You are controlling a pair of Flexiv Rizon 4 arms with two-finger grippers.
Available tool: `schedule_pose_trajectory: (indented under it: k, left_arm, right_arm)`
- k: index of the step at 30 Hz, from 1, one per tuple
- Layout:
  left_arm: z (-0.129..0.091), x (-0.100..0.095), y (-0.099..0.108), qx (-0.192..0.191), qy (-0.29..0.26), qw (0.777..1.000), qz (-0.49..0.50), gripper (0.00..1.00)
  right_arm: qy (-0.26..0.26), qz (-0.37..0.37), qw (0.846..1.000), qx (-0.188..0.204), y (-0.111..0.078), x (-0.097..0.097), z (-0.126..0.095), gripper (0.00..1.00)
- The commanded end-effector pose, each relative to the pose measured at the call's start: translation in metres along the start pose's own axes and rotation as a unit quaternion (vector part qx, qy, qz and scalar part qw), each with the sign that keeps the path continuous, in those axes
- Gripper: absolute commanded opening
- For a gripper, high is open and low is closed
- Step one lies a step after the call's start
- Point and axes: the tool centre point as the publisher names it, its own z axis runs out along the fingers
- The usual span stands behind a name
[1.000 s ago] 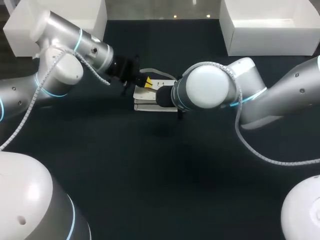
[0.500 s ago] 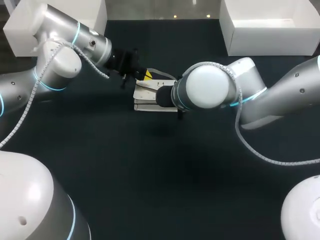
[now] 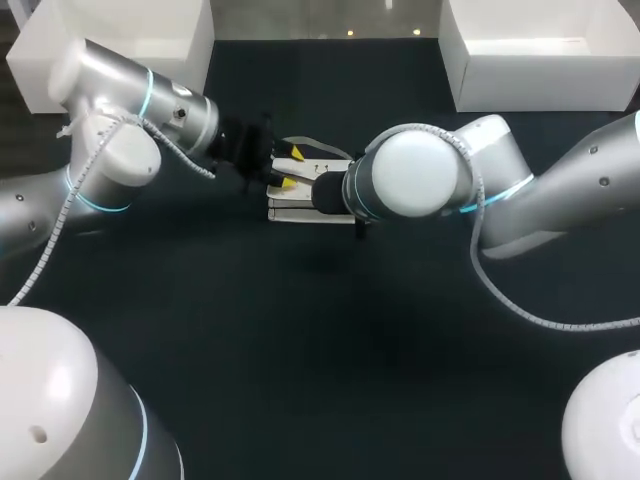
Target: Pick up the bag, open it, inspect its contents, close it, and place it on the opposite side
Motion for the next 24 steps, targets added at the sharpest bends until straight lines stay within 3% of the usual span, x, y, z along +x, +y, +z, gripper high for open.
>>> schedule_pose_trajectory:
  k: [1, 11, 24]
  left_arm:
    - [0.009, -0.002, 0.003, -0.005, 0.003, 1.0, 0.002, 0.47]
    - [0.02, -0.008, 0.013, -0.026, 0.003, 1.0, 0.001, 0.33]
    - [0.025, -0.012, 0.014, -0.038, -0.004, 0.999, 0.015, 0.25]
  right_arm:
    - [-0.003, 0.0, 1.0, -0.002, 0.0, 0.002, 0.001, 0.0]
    - [-0.003, 0.0, 1.0, -0.002, 0.0, 0.002, 0.001, 0.0]
    - [-0.003, 0.0, 1.0, -0.002, 0.0, 0.002, 0.001, 0.0]
